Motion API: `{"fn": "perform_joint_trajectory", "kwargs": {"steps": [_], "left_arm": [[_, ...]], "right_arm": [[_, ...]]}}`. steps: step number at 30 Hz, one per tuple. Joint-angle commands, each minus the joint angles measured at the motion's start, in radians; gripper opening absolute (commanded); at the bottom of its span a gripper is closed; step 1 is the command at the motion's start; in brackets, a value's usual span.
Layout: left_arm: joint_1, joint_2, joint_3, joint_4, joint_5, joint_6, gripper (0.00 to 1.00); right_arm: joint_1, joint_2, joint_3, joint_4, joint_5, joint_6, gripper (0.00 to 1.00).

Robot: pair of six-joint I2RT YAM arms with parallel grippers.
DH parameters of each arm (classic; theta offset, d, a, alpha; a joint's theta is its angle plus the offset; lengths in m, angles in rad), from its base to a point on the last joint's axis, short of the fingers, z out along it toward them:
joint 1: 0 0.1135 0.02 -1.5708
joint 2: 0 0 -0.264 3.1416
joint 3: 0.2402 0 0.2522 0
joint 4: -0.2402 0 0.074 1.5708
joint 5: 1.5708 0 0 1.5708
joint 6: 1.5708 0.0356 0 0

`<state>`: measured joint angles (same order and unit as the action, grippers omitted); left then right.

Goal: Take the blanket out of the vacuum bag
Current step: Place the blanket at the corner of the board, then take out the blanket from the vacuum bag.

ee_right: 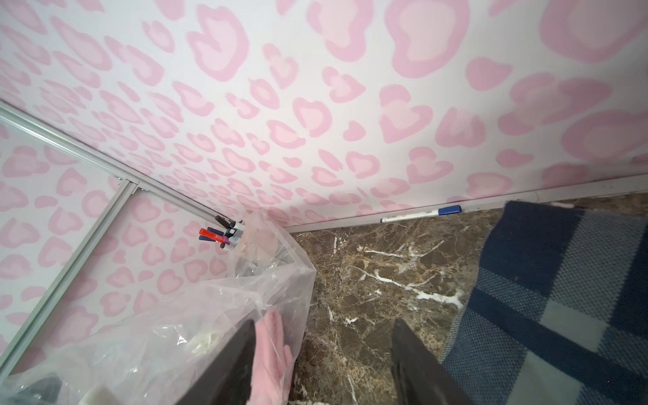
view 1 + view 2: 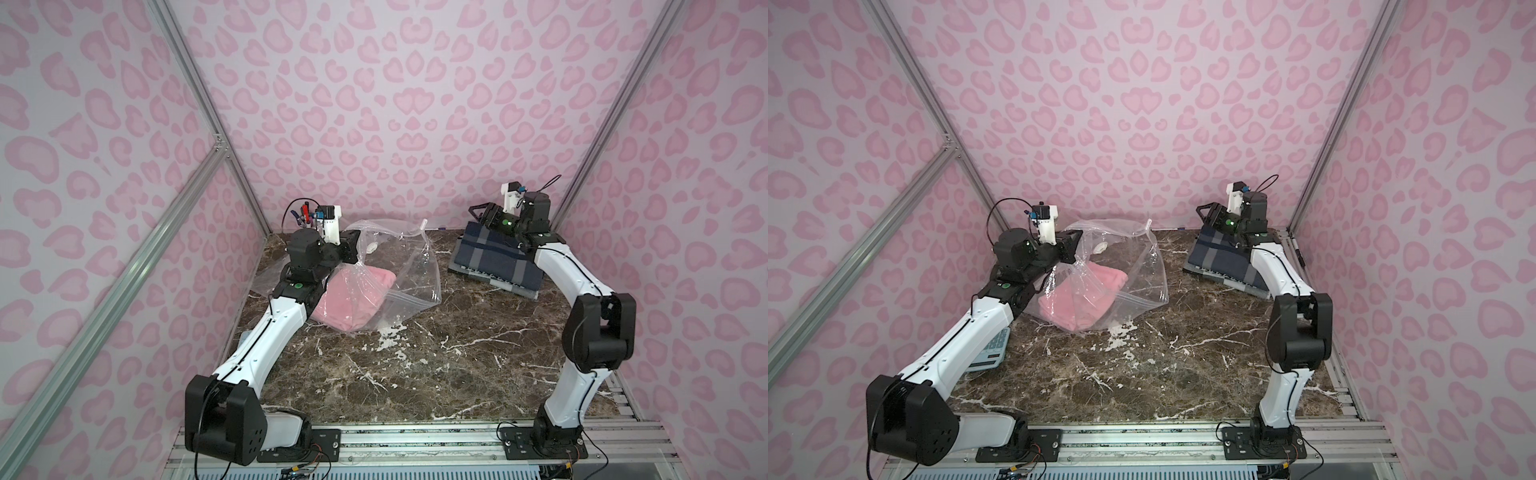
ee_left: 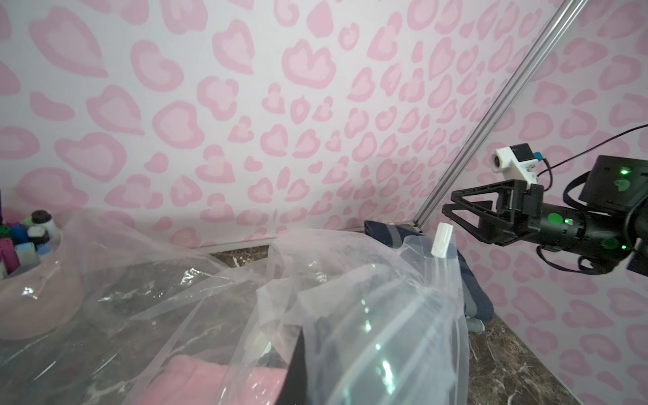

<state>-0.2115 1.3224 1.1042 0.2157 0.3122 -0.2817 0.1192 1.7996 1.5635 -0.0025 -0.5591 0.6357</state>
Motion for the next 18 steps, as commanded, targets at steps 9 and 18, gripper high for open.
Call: {"fn": "perform_joint_trajectory", "kwargs": {"steps": [9, 18], "left_arm": [[-0.017, -0.155, -0.167, 0.034, 0.005, 0.075, 0.04], [-0.033, -0.166, -0.187, 0.032, -0.032, 0.073, 0.04]], "right_arm": [[0.354, -0.431, -0.492, 0.019, 0.134, 0.056, 0.66], [0.628, -0.495, -0.544, -0.014, 0.269, 0.150, 0.68]]}}
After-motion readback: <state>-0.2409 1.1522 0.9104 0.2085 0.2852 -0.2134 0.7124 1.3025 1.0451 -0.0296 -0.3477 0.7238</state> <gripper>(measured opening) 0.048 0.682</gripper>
